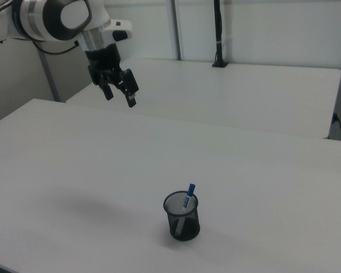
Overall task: Remove the marker
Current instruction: 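Move the open gripper over the black mesh cup toward the marker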
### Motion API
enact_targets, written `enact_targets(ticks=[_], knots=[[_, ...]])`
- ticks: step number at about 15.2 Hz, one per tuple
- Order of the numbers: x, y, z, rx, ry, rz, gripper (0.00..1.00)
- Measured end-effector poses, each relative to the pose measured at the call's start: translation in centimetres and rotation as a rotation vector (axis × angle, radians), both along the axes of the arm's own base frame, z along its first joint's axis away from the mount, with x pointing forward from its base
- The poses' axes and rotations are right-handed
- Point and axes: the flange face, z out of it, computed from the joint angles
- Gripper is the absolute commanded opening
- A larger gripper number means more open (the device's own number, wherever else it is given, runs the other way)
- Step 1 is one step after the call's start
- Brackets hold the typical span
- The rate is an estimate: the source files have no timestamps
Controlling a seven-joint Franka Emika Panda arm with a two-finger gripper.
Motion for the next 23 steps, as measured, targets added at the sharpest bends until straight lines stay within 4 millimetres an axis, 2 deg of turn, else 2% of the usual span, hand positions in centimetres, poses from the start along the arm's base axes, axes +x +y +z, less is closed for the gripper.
enact_targets(ticks=[16,19,23], knots=[[-0.2,-0.4,0.2,-0.004,-0.001,0.022,1.00],[-0.6,-1.7,-0.4,-0.017,0.032,0.121,1.00],[-1.4,-5.6,-2.2,-0.040,0.093,0.267,1.00]])
